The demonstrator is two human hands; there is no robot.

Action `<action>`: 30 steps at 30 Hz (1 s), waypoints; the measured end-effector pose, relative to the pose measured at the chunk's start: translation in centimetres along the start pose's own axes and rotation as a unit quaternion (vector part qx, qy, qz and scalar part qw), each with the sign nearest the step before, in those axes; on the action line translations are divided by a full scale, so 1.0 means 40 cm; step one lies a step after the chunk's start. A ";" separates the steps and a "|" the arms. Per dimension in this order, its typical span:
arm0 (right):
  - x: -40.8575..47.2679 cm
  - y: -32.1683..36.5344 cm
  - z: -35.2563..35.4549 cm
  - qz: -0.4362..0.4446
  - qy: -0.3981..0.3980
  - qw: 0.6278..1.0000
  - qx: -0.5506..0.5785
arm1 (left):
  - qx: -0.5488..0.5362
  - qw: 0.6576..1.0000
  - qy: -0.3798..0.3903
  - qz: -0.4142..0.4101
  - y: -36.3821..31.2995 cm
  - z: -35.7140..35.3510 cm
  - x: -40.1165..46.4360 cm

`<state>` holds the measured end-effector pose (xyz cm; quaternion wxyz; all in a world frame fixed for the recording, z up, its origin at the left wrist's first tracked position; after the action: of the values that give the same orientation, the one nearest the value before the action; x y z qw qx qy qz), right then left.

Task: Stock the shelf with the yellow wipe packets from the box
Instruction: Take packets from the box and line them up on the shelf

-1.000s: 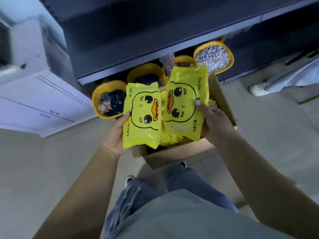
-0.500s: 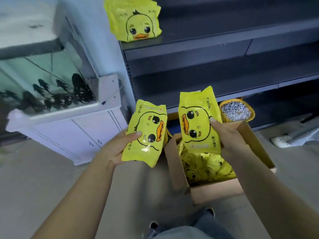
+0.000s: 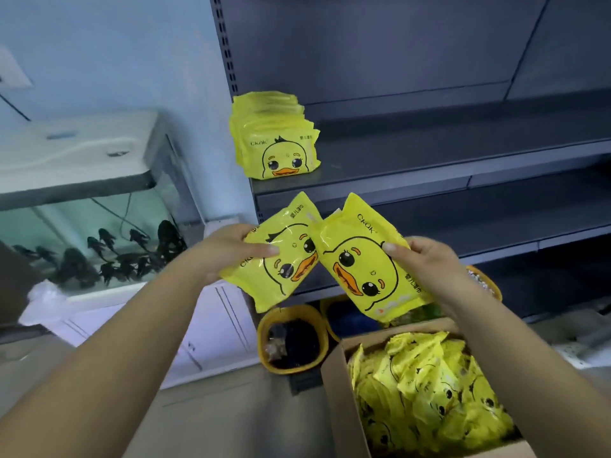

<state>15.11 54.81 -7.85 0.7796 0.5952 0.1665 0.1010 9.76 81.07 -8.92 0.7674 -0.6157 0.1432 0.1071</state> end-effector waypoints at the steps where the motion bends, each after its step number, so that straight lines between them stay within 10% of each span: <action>1: 0.027 0.018 0.007 0.004 0.008 1.000 -0.008 | 0.035 0.999 -0.006 0.001 -0.037 0.011 0.011; 16: 0.340 0.318 0.091 0.114 0.010 0.986 -0.120 | 0.467 0.866 -0.165 -0.067 -0.417 0.169 0.240; 26: 0.435 0.312 0.057 0.099 0.007 0.980 -0.171 | 0.517 0.779 -0.323 -0.148 -0.376 0.242 0.287; 30: 0.466 0.331 -0.006 0.120 0.031 0.972 -0.201 | 0.387 0.808 -0.404 -0.185 -0.327 0.295 0.238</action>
<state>32.80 65.25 2.25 0.8598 0.4387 0.0948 0.2434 24.15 89.59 2.05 0.9359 -0.1842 -0.2668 0.1377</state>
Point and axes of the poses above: each hand's wrist, its own x-axis towards the middle knuckle, its own z-axis out of the back of the hand, y = z × x, the point moved 10 cm from there along x, towards the middle knuckle, and after that the axes turned 5 degrees about y, right-handed, at the moved point
